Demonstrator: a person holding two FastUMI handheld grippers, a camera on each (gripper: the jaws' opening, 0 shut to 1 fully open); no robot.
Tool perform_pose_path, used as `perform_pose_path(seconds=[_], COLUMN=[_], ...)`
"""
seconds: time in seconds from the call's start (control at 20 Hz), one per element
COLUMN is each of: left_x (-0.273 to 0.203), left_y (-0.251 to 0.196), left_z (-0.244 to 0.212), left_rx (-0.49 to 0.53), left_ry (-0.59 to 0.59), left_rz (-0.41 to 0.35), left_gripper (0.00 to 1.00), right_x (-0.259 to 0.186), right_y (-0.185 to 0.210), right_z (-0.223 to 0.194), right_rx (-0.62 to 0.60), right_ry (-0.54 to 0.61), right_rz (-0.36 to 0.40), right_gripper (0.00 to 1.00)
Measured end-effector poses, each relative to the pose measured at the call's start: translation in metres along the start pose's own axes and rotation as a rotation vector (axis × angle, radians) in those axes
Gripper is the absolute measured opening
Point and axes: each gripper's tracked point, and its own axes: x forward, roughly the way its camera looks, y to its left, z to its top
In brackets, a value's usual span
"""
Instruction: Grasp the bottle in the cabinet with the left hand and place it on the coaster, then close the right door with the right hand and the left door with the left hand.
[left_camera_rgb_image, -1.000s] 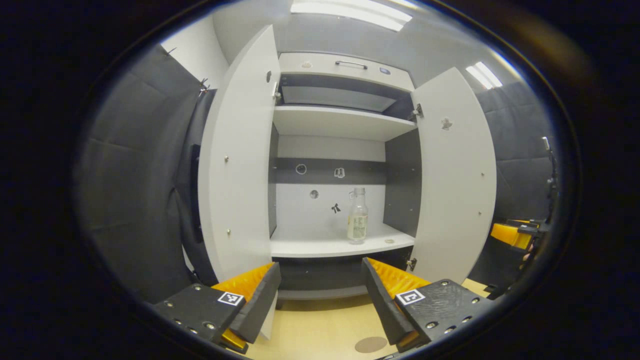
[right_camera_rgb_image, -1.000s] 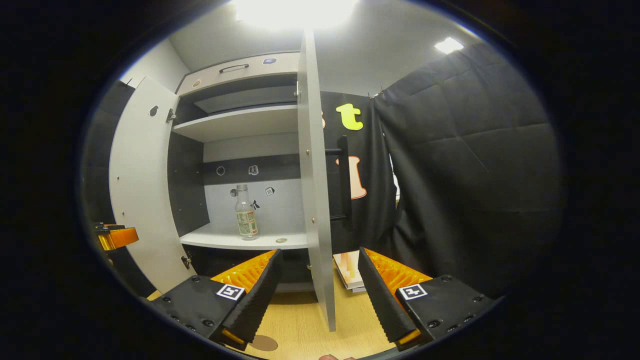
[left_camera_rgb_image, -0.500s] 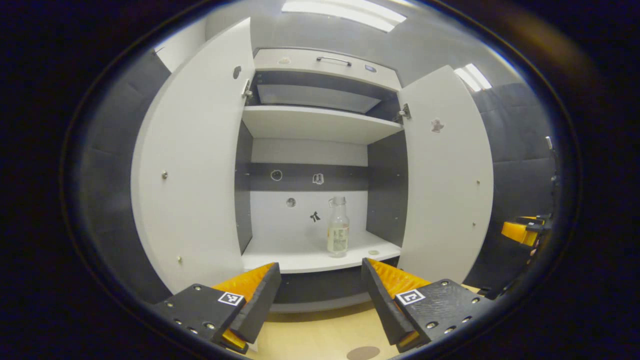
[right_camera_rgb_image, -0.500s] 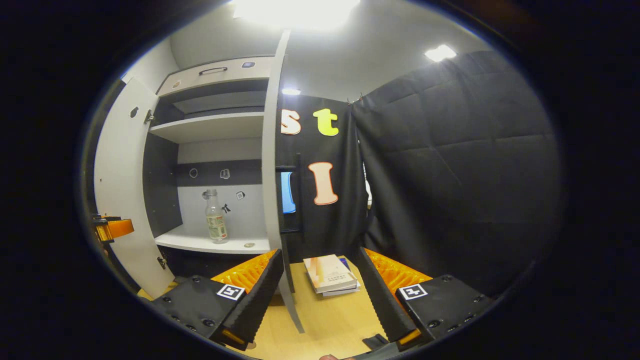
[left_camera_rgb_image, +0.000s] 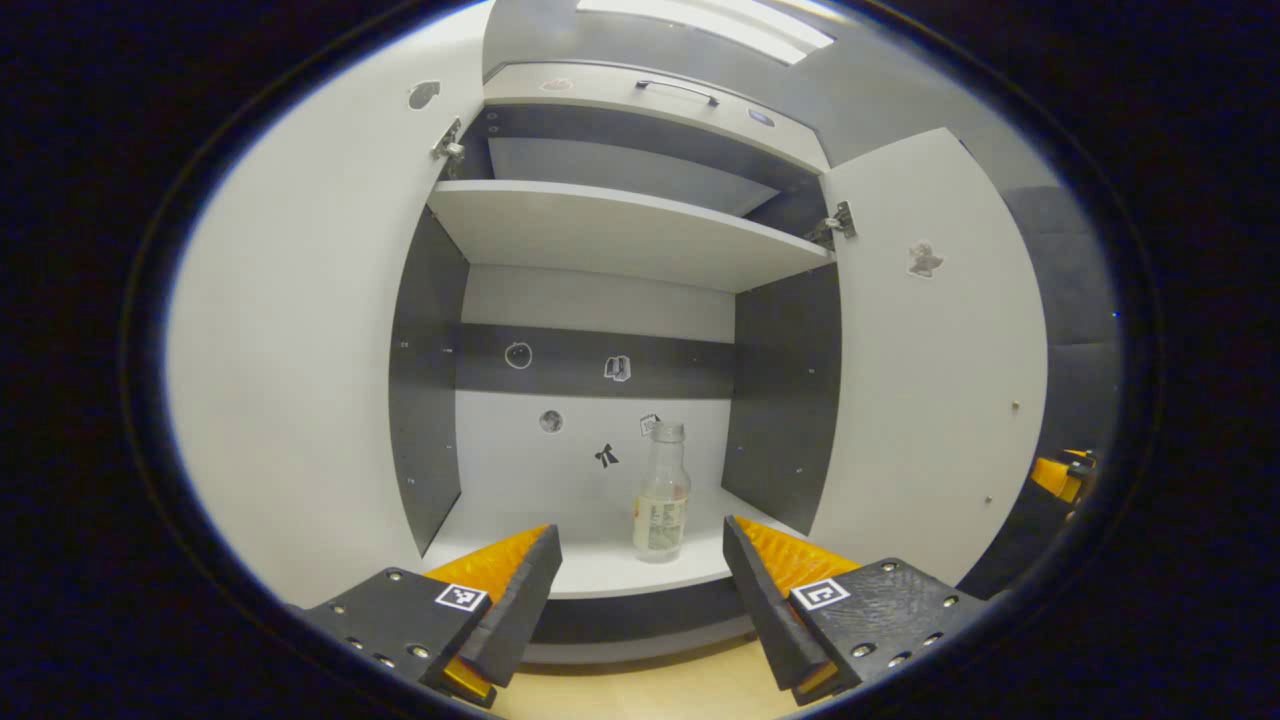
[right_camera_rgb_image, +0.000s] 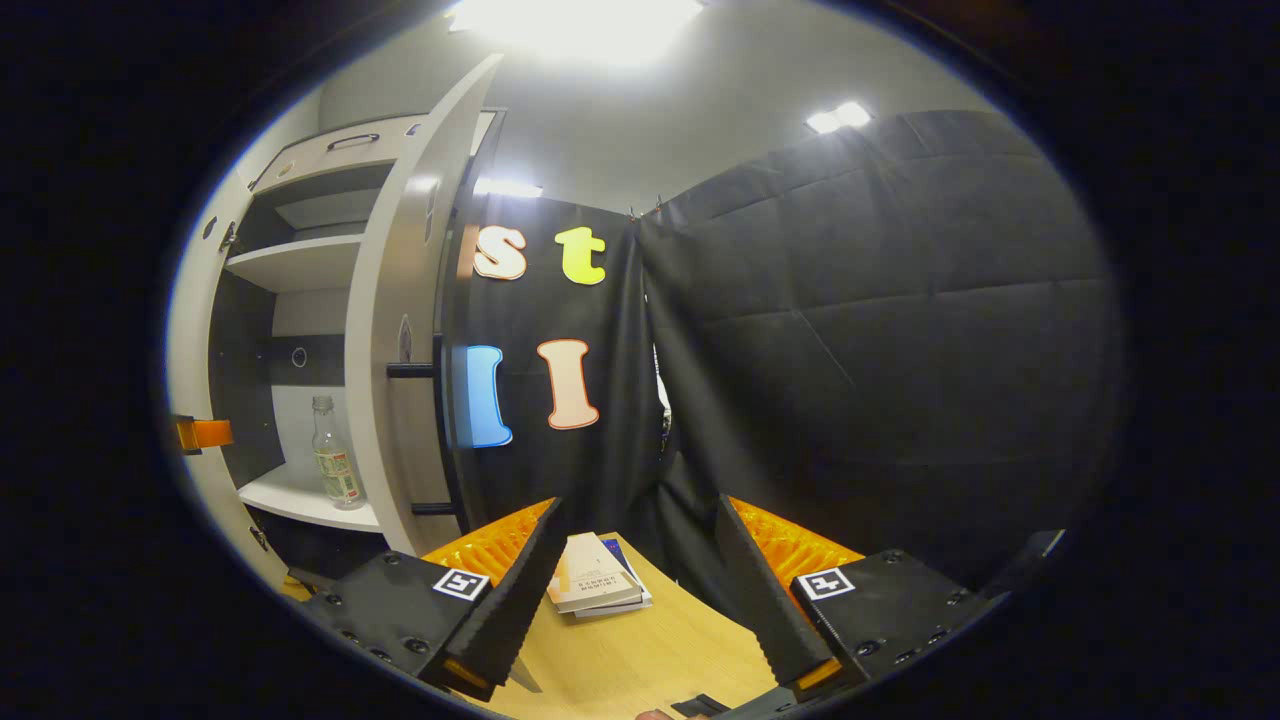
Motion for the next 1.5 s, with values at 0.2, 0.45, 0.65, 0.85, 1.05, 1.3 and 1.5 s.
perform_pose_path(seconds=[0.2, 0.45, 0.65, 0.85, 1.05, 1.3, 1.5], left_x=[0.039, 0.08, 0.107, 0.135, 0.162, 0.167, 0.167], left_y=[0.007, 0.005, -0.003, -0.015, -0.024, -0.024, -0.025], left_z=[0.004, 0.007, 0.01, 0.005, -0.003, -0.01, -0.01], left_rx=[-0.021, -0.019, -0.006, 0.015, 0.005, 0.009, 0.019], left_ry=[0.006, 0.007, -0.002, 0.002, 0.018, 0.035, 0.044], left_rz=[0.022, 0.009, -0.019, -0.05, -0.072, -0.083, -0.101], left_gripper=[0.94, 0.94, 0.94, 0.94, 0.94, 0.94, 0.9], right_x=[0.019, 0.044, 0.057, 0.059, 0.062, 0.065, 0.068], right_y=[-0.001, -0.002, -0.01, -0.024, -0.037, -0.044, -0.042], right_z=[-0.004, -0.007, -0.01, -0.01, -0.016, -0.025, -0.033], right_rx=[0.005, 0.012, 0.019, 0.013, 0.009, 0.042, 0.029], right_ry=[0.003, 0.008, 0.015, 0.011, 0.026, 0.043, 0.06], right_rz=[-0.011, -0.027, -0.057, -0.106, -0.135, -0.167, -0.165], right_gripper=[0.96, 0.94, 0.96, 0.94, 0.96, 0.94, 0.96])
